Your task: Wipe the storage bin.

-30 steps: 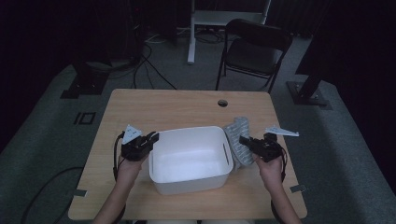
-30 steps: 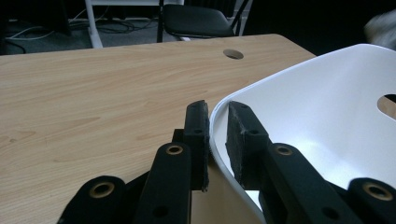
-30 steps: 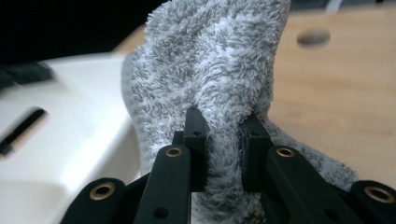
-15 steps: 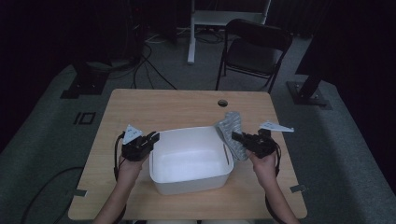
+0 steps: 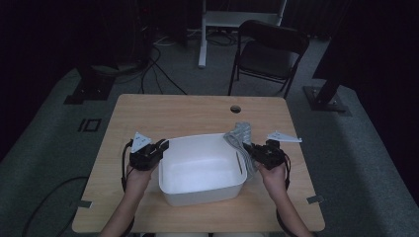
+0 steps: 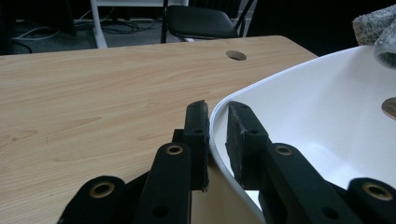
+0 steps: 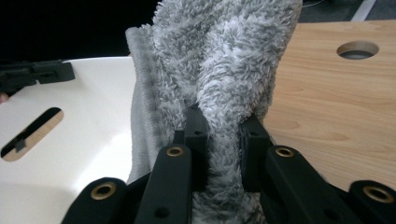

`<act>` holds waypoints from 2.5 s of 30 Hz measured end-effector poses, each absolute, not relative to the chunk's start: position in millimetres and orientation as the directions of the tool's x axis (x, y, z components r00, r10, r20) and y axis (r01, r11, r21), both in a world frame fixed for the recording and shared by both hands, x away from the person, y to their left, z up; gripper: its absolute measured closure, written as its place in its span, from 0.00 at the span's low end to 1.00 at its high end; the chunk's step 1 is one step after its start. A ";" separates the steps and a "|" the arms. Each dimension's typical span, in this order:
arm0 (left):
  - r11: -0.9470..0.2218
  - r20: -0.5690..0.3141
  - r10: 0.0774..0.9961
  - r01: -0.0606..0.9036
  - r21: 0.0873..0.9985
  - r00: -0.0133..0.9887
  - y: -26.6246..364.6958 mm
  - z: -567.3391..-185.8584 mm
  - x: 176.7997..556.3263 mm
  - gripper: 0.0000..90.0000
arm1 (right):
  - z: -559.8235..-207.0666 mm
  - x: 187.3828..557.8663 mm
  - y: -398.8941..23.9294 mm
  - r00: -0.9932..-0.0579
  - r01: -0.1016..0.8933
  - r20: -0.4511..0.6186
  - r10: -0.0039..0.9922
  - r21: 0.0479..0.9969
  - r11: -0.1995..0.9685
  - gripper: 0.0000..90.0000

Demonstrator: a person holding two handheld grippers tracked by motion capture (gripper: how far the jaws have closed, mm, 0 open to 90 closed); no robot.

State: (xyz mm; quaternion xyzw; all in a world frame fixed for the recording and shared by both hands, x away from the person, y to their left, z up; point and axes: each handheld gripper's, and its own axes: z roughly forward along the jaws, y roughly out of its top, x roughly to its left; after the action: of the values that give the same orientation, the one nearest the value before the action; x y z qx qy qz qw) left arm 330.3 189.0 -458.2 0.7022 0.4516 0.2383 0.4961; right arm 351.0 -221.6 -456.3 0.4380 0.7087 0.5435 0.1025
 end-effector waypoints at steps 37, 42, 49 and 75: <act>-0.094 -0.113 0.878 0.399 0.912 0.466 186.4 -458.4 329.4 0.87 | -498.3 367.0 -217.7 -0.553 0.629 0.383 0.740 0.774 0.069 0.88; -0.095 -0.111 0.878 0.397 0.913 0.465 186.1 -458.4 329.4 0.87 | -505.0 370.4 -215.9 -0.546 0.646 0.384 0.745 0.759 0.082 0.88; -0.091 -0.113 0.879 0.396 0.914 0.463 186.6 -458.7 329.1 0.87 | -519.5 376.5 -209.2 -0.528 0.672 0.349 0.774 0.730 0.129 0.88; -0.188 -0.068 0.741 0.303 0.934 0.668 204.5 -435.2 341.0 0.58 | -502.2 362.3 -251.1 -0.481 0.666 0.382 0.789 0.744 0.046 0.87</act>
State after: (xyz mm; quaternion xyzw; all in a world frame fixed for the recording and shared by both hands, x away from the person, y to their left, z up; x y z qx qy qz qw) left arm 341.0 204.5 -435.2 0.7425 0.3516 0.2060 0.5316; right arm 362.3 -251.1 -502.2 0.5051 0.7204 0.4708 0.0653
